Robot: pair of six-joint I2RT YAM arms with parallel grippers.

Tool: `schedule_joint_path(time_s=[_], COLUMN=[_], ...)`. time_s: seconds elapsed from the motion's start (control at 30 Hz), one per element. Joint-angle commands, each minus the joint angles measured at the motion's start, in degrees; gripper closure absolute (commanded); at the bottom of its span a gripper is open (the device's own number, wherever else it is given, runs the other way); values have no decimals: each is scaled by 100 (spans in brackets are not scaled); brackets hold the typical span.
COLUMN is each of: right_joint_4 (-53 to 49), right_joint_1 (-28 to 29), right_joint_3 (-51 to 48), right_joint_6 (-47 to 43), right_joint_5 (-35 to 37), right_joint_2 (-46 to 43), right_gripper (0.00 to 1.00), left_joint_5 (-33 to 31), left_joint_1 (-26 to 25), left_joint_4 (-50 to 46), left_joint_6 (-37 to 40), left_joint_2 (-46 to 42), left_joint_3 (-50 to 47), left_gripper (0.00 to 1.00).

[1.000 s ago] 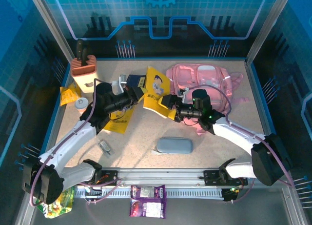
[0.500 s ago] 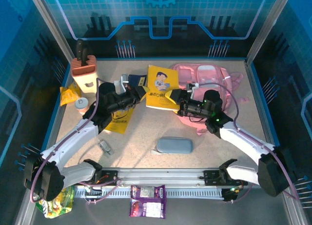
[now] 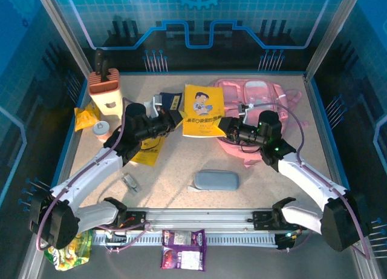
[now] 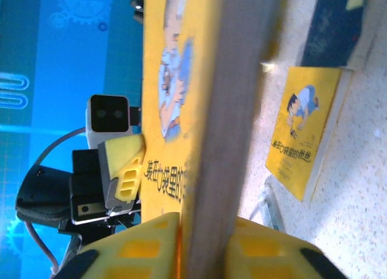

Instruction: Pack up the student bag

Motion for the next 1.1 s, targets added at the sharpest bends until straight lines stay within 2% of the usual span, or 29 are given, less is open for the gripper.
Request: schedule_joint_path(time_s=[0.0,0.1,0.17,0.33,0.47,0.6,0.77,0.93,1.07], right_joint_4=[-502,-1035,-1569,-2692,-3728,-4929,-6274,-7009,-7391], right_joint_1=[-124,-173,-189,-406,-805,-1218,-1937,-2693,-3138], right_joint_3=[195,344,491,759,870,1026,1149,1319,1544], right_joint_6=[-445,-760,-1086,-1765,-2242,-2892,-3561,-3872,-4109], right_joint_5=[32,105,246,380,456,597,653,478,403], right_joint_2=[-188,-323,-459,-810,-1176,-1535,-1900,-2063,-1970], right_gripper=[91,97,100,100,98,95,93,91,90], left_joint_5=[14,19,9,167,131,-226,-426,-231,-312], left_joint_1=[-50,-92,-126,-155,-186,-295,-763,-974,-1284], left_joint_4=[-167,-382,-582,-944,-1592,-1590,-1454,-1043,-954], left_joint_6=[399,619,805,1629,2841,3845,5245,5892,6507], left_joint_2=[-112,-125,-138,-110,47,369,1198,2119,2790], left_joint_3=[286,358,434,522,705,608,1035,1458,1879], left_gripper=[100,100,94,58,41,37,31,29,27])
